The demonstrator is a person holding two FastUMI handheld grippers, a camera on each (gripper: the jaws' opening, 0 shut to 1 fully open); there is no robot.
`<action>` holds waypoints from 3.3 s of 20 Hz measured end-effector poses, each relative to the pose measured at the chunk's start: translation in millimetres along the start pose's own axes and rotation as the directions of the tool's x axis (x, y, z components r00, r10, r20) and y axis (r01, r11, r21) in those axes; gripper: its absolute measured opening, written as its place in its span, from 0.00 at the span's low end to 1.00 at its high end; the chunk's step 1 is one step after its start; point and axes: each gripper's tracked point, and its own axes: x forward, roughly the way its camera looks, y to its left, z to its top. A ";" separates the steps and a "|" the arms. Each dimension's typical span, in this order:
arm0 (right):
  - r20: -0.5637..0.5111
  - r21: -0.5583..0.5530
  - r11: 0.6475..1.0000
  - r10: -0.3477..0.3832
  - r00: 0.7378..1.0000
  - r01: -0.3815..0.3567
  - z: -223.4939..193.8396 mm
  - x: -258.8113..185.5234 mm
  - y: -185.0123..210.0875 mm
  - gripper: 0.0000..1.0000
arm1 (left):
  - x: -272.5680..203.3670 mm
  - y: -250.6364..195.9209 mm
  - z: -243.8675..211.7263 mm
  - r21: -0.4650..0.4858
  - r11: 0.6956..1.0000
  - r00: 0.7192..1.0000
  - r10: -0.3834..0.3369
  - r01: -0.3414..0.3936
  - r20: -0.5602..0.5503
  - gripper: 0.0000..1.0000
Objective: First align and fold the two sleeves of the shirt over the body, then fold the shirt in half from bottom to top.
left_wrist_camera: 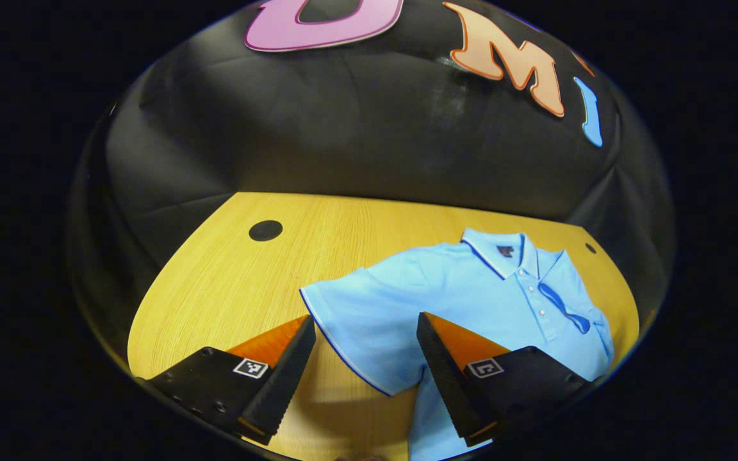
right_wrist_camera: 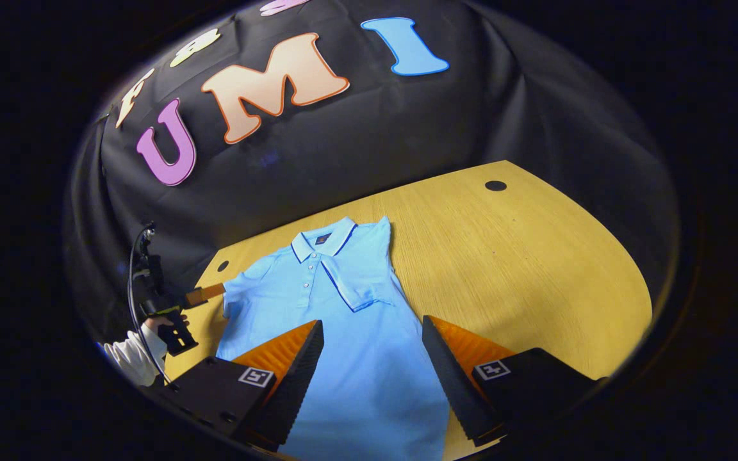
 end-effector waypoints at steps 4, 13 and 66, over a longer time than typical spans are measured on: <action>0.024 0.049 0.999 -0.012 1.000 0.011 11.0 -5.1 -3.0 0.97 | 14.4 2.5 -10.6 0.042 0.999 0.999 0.012 -0.010 -0.035 0.96; 0.037 0.051 0.998 -0.049 0.998 0.047 12.9 -6.3 -13.2 0.97 | 28.9 3.7 -18.6 0.074 0.997 0.999 0.020 -0.017 -0.050 0.95; -0.137 -0.341 0.920 0.154 0.979 -0.192 -211.6 -99.4 -47.1 0.98 | -279.2 -108.1 -228.7 -0.038 0.993 0.993 0.112 -0.114 -0.049 0.95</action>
